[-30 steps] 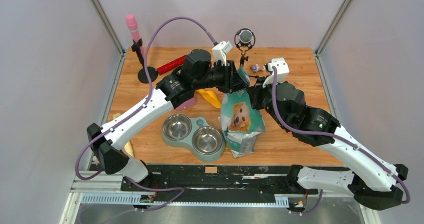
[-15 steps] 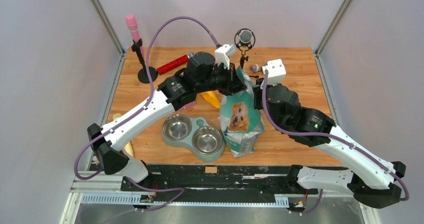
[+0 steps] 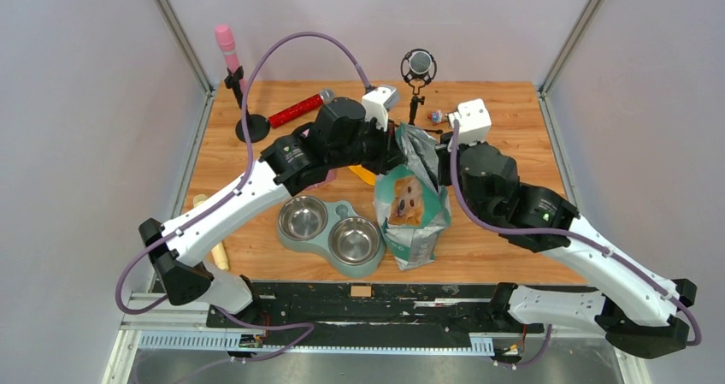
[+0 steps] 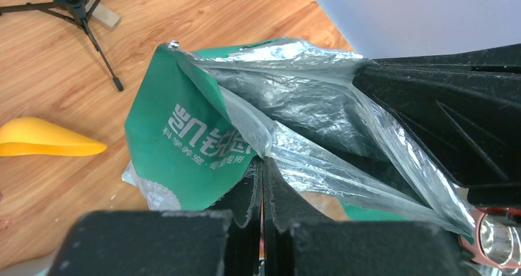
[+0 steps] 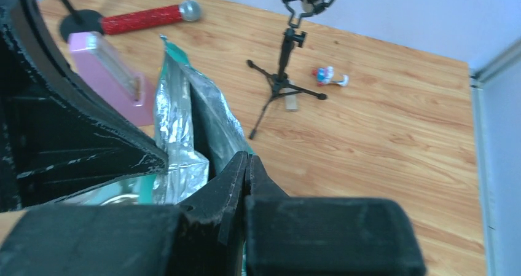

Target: Serve the pet food

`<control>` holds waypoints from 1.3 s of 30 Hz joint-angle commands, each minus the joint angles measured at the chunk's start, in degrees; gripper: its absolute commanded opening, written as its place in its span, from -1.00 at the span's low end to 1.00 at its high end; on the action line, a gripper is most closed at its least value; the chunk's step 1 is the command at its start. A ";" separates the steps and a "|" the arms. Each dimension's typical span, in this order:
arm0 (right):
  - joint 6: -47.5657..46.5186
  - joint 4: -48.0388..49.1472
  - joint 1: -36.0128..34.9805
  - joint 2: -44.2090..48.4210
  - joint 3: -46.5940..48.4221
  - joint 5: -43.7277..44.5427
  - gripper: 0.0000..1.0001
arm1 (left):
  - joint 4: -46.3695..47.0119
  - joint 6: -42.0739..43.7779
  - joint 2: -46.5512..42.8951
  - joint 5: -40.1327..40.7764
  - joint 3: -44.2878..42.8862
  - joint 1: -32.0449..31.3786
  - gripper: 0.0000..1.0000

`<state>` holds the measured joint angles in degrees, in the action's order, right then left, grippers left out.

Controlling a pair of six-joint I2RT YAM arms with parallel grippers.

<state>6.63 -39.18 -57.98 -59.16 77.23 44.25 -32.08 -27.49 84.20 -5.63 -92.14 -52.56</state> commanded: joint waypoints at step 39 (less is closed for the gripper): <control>15.30 -5.82 0.38 7.53 -2.81 -14.44 -0.08 | -0.81 -0.61 -3.87 7.35 -3.94 -0.39 0.99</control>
<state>20.12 -44.03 -57.25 -53.30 74.54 31.38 -36.69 -26.94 83.05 -1.04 -96.29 -52.80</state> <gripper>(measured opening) 0.456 0.991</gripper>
